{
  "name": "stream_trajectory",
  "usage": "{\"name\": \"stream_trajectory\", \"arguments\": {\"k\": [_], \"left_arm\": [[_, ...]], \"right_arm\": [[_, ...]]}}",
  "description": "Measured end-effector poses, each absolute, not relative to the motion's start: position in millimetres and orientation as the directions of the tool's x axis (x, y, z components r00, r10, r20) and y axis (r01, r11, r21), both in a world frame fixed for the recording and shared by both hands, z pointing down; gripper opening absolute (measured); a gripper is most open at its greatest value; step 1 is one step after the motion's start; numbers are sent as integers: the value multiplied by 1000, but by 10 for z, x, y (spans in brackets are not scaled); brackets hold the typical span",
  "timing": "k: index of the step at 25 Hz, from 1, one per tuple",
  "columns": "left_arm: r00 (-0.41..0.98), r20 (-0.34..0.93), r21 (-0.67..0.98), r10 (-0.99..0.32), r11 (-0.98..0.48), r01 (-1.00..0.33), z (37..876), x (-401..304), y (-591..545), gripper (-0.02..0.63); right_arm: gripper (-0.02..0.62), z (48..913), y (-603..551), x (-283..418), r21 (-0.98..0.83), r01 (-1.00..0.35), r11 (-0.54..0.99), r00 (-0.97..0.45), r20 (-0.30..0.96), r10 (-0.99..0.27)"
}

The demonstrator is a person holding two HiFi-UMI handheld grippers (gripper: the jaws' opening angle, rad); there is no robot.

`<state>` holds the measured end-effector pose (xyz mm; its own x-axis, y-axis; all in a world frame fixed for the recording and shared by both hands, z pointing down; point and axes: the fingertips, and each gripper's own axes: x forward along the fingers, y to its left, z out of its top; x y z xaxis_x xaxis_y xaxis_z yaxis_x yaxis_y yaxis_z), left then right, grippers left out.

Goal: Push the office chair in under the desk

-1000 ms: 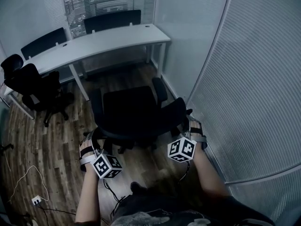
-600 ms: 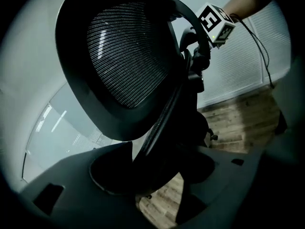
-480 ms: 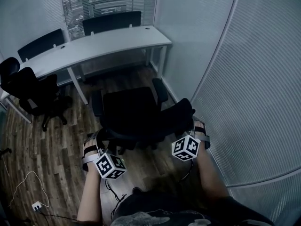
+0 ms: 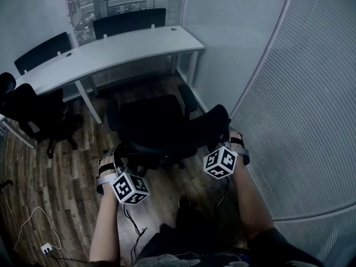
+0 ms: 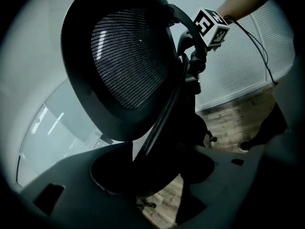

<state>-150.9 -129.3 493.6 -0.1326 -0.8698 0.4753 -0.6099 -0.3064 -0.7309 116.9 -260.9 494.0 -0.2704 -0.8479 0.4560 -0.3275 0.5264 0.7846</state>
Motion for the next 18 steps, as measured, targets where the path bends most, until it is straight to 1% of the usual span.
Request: {"name": "stream_trajectory", "arguments": {"k": [8, 18], "left_arm": [[-160, 473, -732, -866, -286, -618, 4993, -1790, -2002, 273], [-220, 467, -734, -857, -237, -637, 5004, -2133, -3062, 273]], "right_arm": [[284, 4973, -3333, 869, 796, -339, 501, -315, 406, -858], [284, 4988, -4487, 479, 790, -323, 521, -350, 411, -842]]}}
